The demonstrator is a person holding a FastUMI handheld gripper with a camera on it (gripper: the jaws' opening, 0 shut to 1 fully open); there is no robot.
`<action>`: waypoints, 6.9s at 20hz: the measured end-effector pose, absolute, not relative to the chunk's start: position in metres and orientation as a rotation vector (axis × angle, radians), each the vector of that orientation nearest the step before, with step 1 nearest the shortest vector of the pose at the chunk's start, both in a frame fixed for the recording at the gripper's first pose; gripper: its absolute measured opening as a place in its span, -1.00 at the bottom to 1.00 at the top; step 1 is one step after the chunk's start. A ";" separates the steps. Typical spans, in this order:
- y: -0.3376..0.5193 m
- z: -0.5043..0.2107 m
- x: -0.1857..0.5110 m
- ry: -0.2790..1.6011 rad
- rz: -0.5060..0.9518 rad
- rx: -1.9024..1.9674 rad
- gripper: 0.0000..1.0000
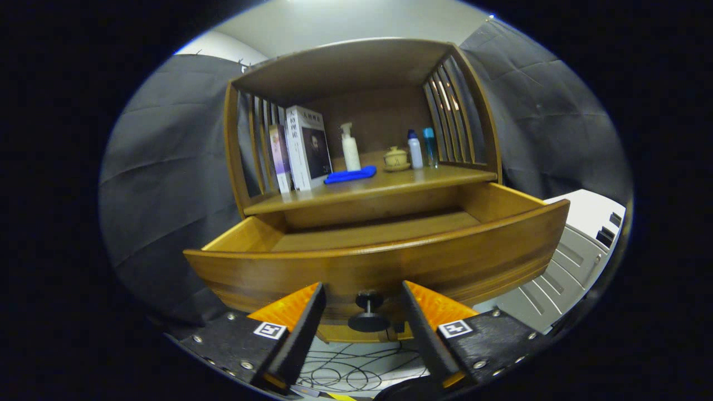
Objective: Pull open the drawer, take out the items inside it, and place them on the countertop above the cabinet.
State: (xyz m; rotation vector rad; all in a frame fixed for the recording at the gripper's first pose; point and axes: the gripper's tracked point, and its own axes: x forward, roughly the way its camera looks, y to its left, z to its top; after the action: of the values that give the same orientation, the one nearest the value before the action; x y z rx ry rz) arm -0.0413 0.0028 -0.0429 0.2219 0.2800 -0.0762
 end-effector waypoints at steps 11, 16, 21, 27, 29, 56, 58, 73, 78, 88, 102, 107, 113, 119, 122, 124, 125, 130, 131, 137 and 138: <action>-0.012 0.044 -0.001 0.143 -0.122 0.117 0.84; -0.026 0.037 0.041 0.241 -0.177 0.043 0.85; -0.022 -0.015 0.080 0.468 -0.196 0.021 0.86; -0.019 -0.077 0.091 0.702 -0.204 0.111 0.88; -0.021 -0.091 0.090 0.767 -0.222 0.148 0.88; -0.010 -0.157 0.068 1.245 -0.215 0.195 0.55; -0.012 -0.160 0.067 1.230 -0.226 0.196 0.28; -0.007 -0.100 0.107 0.737 -0.177 0.171 -0.13; -0.020 -0.035 0.118 0.475 -0.198 0.179 -0.13; -0.033 0.046 0.128 0.264 -0.190 0.099 -0.13; -0.055 0.031 0.247 0.381 -0.105 0.173 -0.13; -0.073 0.003 0.268 0.439 -0.113 0.185 -0.06; -0.077 -0.001 0.271 0.417 -0.079 0.150 0.29; -0.072 0.067 0.241 0.221 -0.067 0.191 0.91; -0.071 0.090 0.210 0.168 -0.074 0.157 0.91; -0.069 0.099 0.187 0.147 -0.088 0.161 0.90; -0.068 0.103 0.173 0.136 -0.093 0.165 0.91; -0.050 0.105 0.114 0.109 -0.093 0.171 0.91; -0.045 0.105 0.104 0.101 -0.085 0.166 0.90; -0.011 0.087 0.050 0.072 -0.050 0.127 0.90; -0.006 0.082 0.043 0.070 -0.049 0.126 0.90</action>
State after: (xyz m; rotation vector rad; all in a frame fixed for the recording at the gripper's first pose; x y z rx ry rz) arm 0.0431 -0.0061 0.0818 0.1257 0.0699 -0.0488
